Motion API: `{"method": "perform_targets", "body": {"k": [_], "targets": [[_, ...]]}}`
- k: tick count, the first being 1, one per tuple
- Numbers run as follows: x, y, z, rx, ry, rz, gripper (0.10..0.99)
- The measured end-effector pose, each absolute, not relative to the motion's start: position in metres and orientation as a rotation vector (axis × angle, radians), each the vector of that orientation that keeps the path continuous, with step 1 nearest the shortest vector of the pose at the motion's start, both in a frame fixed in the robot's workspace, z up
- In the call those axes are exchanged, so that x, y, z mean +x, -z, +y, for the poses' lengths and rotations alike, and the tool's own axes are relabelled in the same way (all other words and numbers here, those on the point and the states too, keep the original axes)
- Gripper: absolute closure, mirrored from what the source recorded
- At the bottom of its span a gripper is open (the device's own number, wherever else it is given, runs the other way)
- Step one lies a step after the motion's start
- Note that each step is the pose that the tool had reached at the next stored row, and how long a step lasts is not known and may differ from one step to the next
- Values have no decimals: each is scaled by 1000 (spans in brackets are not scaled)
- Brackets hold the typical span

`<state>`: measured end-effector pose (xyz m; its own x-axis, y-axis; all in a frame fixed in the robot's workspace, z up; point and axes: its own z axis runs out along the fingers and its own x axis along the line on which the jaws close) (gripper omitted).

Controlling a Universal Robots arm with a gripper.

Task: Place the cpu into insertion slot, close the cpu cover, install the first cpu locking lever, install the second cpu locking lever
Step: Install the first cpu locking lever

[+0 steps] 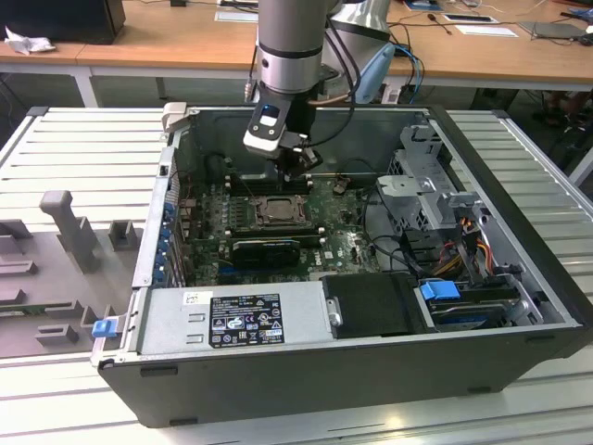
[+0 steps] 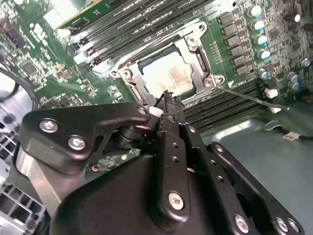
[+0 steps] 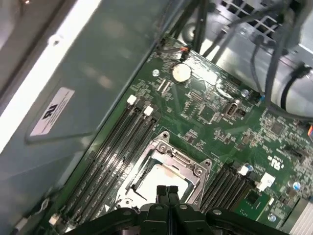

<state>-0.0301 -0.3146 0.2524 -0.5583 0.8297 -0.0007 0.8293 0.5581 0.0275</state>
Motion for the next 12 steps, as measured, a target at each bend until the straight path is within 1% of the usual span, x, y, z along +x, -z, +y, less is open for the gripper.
{"method": "perform_targets", "body": {"k": [8, 12], "targets": [[-30, -268, -315, 1361, -39, 2816, 980], [-30, -268, -315, 1214, -40, 2884, 980]]}}
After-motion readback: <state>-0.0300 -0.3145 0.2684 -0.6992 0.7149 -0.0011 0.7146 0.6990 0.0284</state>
